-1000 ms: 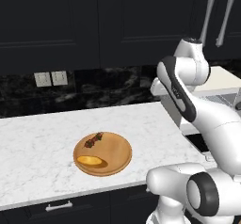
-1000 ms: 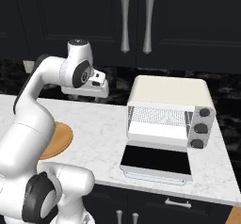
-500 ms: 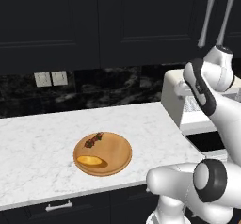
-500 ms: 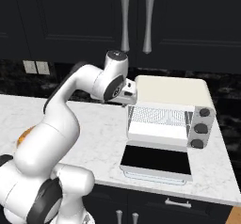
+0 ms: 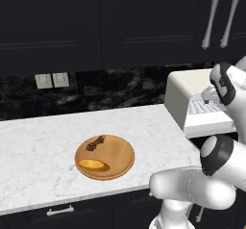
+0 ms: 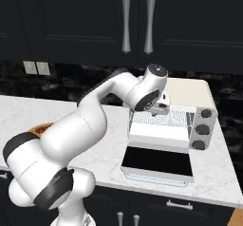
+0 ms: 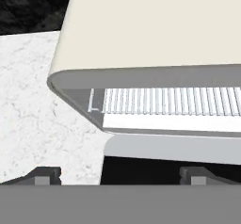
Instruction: Pick up the kebab skewer and baguette bread, and place them inside the toaster oven. Close the toaster oven door and start by setting the timer.
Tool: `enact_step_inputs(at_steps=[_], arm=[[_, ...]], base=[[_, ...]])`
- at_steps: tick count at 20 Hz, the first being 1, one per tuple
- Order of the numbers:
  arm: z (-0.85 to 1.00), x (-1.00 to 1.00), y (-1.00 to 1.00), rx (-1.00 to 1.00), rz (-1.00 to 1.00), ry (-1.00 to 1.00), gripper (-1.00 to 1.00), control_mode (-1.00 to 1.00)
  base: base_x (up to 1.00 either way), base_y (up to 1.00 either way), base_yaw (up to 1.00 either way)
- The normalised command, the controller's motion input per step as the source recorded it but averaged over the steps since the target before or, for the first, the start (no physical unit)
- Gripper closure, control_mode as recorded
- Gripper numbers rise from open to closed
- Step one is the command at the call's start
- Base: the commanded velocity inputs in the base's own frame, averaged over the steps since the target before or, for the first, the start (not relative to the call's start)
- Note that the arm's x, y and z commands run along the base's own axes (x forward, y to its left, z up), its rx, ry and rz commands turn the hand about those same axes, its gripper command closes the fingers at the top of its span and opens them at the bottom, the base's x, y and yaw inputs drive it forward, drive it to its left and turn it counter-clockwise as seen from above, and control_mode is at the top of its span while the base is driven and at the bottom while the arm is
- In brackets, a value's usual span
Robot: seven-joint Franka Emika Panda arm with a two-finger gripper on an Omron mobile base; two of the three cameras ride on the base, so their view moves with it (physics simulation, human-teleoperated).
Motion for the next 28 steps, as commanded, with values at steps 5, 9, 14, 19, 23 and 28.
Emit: enact_step_inputs(at_steps=[5,9,14,19,23,28], arm=[[-0.55,-0.72,-0.71,-0.02,-0.05,-0.28,-1.00,-1.00],[-0.72,-0.02,0.00,-0.10,-0.26,-0.22,-1.00,-1.00],[-0.25,0.37,-0.27,-0.01,-0.29,-0.09,-1.00,-1.00],[0.08,-0.02,-0.56,0.01,-0.08,-0.28,-1.00,-1.00],[0.16,-0.14,-0.35,0.01,0.13,-0.38,-1.00,-1.00],[0.01,-0.05,-0.06,-0.06,0.07,-0.24,-1.00,-1.00]], base=[[0.00,0.00,0.00],[0.00,0.00,0.00],[0.00,0.00,0.00],[0.00,0.00,0.00],[0.00,0.00,0.00],[0.00,0.00,0.00]])
